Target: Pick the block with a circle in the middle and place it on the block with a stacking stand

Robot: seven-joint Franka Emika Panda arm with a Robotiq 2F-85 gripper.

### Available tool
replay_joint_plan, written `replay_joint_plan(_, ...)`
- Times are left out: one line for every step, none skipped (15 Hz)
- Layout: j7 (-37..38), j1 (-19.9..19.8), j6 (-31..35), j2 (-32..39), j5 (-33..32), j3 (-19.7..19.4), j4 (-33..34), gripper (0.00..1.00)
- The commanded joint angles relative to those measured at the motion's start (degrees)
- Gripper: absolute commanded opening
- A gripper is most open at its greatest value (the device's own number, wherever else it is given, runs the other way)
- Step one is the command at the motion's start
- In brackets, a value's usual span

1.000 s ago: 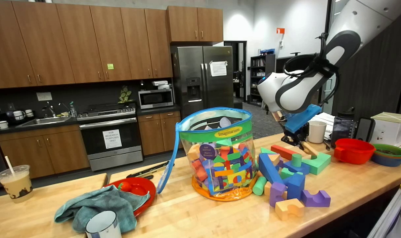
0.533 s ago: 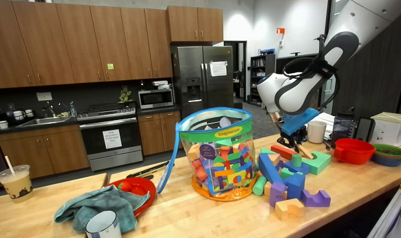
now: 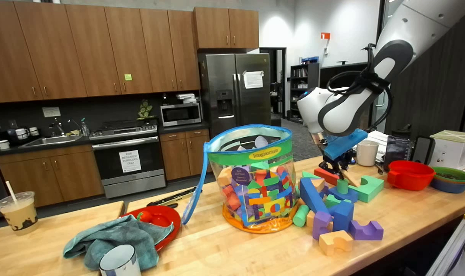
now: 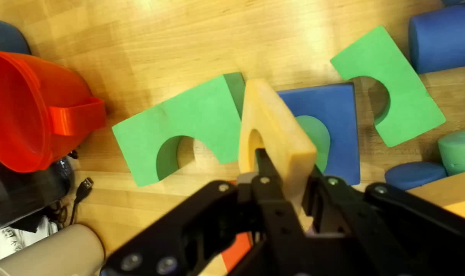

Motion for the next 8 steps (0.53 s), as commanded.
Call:
replay_joint_plan(-0.25, 0.02, -1.08, 0.20, -1.19, 0.09, 0.90, 0.05)
replay_joint_plan(-0.41, 0.00, -1.23, 0.24, -1.54, 0.09, 1.19, 0.05)
replay_joint_plan(-0.63, -0.03, -1.35, 0.33, -1.93, 0.07, 1.58, 0.05)
replay_joint_plan(-0.80, -0.04, -1.38, 0.40, -2.18, 0.05, 1.90, 0.05)
replay_joint_plan(-0.93, -0.05, -1.34, 0.53, -2.54, 0.03, 2.25, 0.05)
replay_joint_plan(-1.09, -0.02, -1.29, 0.65, -2.60, 0.00, 2.53, 0.05)
replay_joint_plan(-1.16, -0.01, -1.21, 0.75, -2.62, 0.01, 2.78, 0.05)
replay_joint_plan(-1.26, 0.05, -1.08, 0.90, -2.39, 0.02, 3.03, 0.05)
